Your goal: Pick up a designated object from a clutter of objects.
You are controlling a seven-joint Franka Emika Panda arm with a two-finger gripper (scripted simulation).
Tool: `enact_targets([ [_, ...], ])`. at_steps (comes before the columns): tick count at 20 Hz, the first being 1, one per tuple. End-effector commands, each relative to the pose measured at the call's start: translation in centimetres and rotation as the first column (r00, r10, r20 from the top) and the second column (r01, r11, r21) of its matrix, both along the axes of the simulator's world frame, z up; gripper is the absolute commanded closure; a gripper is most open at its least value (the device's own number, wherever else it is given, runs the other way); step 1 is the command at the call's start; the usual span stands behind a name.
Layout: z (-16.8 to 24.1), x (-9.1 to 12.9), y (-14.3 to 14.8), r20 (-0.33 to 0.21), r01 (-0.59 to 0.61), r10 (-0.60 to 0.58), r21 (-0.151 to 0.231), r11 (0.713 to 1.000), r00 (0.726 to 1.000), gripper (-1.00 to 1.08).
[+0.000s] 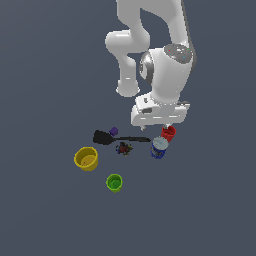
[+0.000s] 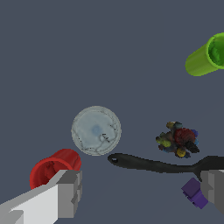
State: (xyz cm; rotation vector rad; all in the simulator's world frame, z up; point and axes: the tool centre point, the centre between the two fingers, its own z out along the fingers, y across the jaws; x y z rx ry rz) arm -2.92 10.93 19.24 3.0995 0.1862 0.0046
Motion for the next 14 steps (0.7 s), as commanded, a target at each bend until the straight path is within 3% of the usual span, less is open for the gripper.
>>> enact_targets([
  [1,-2.3,-1.4,2.6,0.001,-0.024,0.024,0.004,1.000,1.000,-0.92],
  [7,-6.5,-4.6,7.2,-0.001,-0.070,0.070,0.019,0.997,0.998,-0.92],
  [14,-9.0,-7.3,10.0,-0.004,-0.100,0.100,0.033,0.994,0.995,-0.92],
])
